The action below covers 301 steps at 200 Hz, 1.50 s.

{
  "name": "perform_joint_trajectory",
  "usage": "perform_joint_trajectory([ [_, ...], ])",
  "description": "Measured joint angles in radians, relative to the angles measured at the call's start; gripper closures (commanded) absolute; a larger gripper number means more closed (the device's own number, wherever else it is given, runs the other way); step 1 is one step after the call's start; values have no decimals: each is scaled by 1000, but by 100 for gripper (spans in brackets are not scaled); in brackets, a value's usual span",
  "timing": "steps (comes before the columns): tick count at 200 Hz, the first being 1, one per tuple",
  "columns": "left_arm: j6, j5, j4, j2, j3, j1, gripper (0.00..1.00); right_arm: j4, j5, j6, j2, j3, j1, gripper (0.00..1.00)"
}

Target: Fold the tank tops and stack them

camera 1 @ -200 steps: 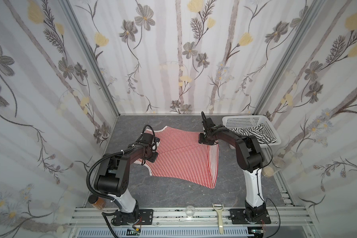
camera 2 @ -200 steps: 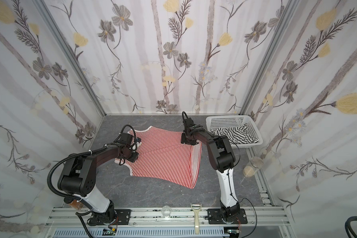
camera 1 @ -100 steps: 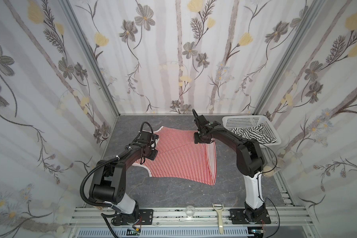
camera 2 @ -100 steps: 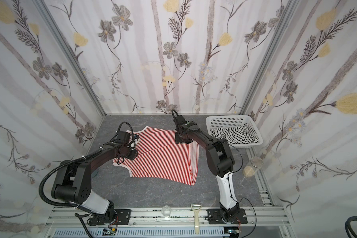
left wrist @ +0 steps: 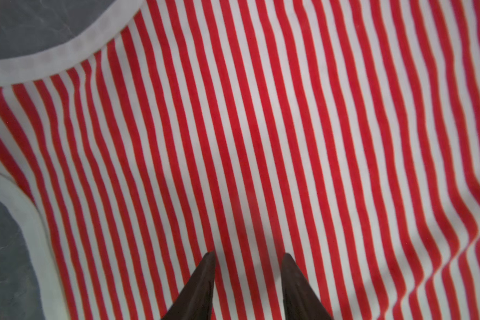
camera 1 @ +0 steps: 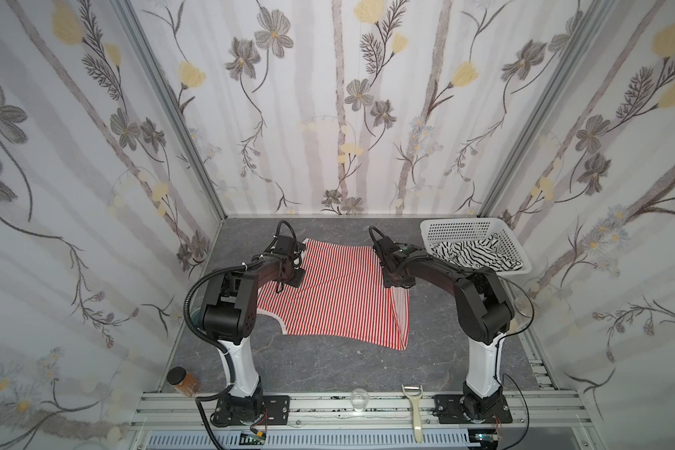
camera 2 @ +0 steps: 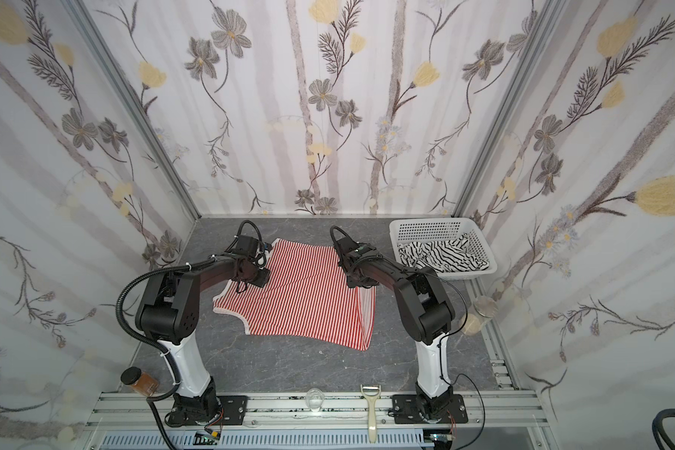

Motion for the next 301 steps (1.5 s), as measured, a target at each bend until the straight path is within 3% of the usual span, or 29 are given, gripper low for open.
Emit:
perform_joint_trajectory([
  [58, -7, 0, 116, -68, -128, 31, 59, -3, 11, -3, 82, 64, 41, 38],
  [145, -11, -7, 113, -117, -183, 48, 59, -9, 71, -12, 111, 59, 43, 37],
  [250, -18, -11, 110, -128, -195, 55, 59, -19, 134, 1, -16, -59, -32, 38],
  [301, -6, -40, 86, -93, -136, 55, 59, 47, 50, 9, -108, -136, -14, 38],
])
